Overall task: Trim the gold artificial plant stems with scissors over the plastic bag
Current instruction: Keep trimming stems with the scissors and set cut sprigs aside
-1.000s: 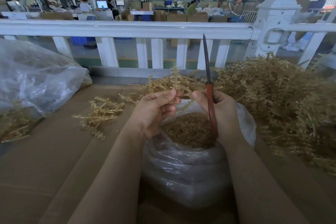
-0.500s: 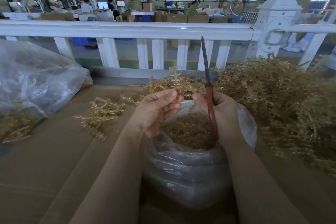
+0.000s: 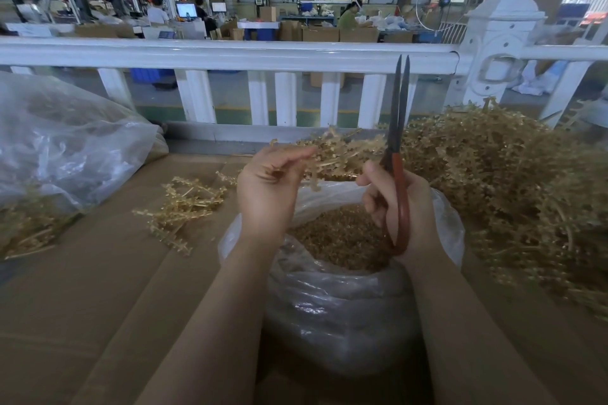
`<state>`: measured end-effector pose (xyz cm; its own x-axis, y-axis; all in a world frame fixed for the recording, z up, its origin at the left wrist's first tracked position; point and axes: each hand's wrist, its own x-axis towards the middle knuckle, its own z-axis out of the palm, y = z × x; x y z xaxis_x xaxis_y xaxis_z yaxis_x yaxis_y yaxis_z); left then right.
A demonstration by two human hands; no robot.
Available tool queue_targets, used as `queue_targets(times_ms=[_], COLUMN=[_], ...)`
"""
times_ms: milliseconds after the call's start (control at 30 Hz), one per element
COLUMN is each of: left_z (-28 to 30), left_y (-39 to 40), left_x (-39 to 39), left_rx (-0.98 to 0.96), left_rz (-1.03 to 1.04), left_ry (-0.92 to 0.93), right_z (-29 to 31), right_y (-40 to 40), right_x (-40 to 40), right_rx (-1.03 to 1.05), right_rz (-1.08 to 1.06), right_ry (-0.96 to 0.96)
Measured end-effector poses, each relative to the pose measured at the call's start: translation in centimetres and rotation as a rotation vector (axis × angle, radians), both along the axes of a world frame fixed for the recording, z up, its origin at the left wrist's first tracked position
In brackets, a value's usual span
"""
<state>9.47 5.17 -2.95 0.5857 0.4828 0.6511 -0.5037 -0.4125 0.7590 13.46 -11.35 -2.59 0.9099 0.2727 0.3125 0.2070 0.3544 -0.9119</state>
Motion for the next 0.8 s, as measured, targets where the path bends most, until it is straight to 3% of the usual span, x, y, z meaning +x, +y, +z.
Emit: queue_targets(times_ms=[333,500,800], left_z=[-0.3,-0.6,-0.3], left_y=[-0.7,-0.9,-1.3], left_x=[0.1,0.4,0.4], left_rx=[0.218,0.334,0.216], left_rz=[0.218,0.241,0.107], left_ry=[-0.050,-0.075,0.035], right_z=[0.6,0.6,-0.1], right_y=[0.5,0.5,0.5], right_x=[-0.3,-0.2,0.3], right_rx=[-0.298,-0.257,-0.101], right_rz=[0.092,0.103,0.141], right_ry=[-0.049,-0.020,0.003])
